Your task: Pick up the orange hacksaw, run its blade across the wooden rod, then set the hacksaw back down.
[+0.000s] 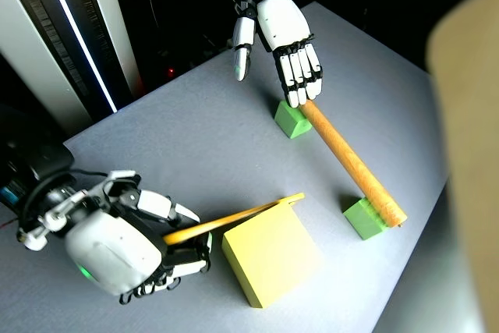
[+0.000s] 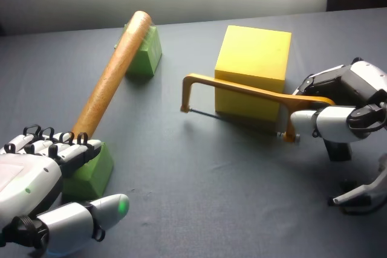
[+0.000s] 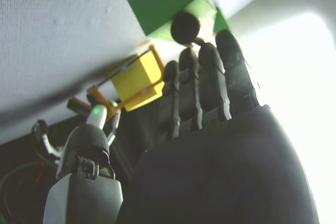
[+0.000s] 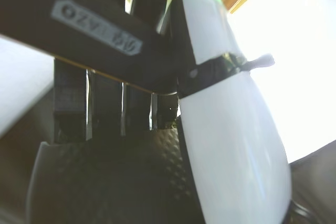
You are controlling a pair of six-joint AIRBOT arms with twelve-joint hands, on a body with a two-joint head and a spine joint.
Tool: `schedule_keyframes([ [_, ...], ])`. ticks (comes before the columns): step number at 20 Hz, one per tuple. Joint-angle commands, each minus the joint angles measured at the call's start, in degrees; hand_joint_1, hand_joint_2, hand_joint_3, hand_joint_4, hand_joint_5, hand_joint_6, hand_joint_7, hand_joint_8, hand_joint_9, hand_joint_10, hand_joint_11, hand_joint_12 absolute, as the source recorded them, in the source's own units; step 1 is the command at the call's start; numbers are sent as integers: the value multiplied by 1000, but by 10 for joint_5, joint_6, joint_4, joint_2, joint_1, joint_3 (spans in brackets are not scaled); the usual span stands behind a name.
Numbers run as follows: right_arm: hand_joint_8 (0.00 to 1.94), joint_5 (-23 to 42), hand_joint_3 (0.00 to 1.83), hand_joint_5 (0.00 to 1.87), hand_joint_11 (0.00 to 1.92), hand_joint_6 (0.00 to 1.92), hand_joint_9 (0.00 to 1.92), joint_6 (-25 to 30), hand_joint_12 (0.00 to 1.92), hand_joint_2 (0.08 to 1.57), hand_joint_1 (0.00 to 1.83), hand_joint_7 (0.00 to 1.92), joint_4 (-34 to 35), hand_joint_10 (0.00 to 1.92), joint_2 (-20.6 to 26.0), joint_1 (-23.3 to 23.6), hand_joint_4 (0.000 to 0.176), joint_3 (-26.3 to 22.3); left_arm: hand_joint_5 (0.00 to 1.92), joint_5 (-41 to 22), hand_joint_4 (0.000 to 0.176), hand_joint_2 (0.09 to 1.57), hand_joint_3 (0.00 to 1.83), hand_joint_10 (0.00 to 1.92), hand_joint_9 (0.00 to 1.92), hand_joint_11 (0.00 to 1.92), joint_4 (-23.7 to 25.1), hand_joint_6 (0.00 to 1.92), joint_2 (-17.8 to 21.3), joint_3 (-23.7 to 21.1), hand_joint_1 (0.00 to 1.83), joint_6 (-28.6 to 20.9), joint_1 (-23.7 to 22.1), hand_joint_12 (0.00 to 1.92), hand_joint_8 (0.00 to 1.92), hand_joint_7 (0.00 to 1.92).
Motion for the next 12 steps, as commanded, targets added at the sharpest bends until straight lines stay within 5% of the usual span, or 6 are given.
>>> schedule_keyframes([
  [1,735,71,0,969,871,1002,1261,4,842,1087,1235,1138,-54,14,10,13,0,-11,206,-32,0,1203,0,5,229,0,13,2,-2,2,0,-4,-1,415,4,239],
  [12,758,118,0,969,858,1002,1248,-157,818,1090,1234,1125,-26,6,35,150,4,-79,230,-32,0,1200,0,5,249,0,4,6,-3,2,0,-4,-4,420,7,262],
])
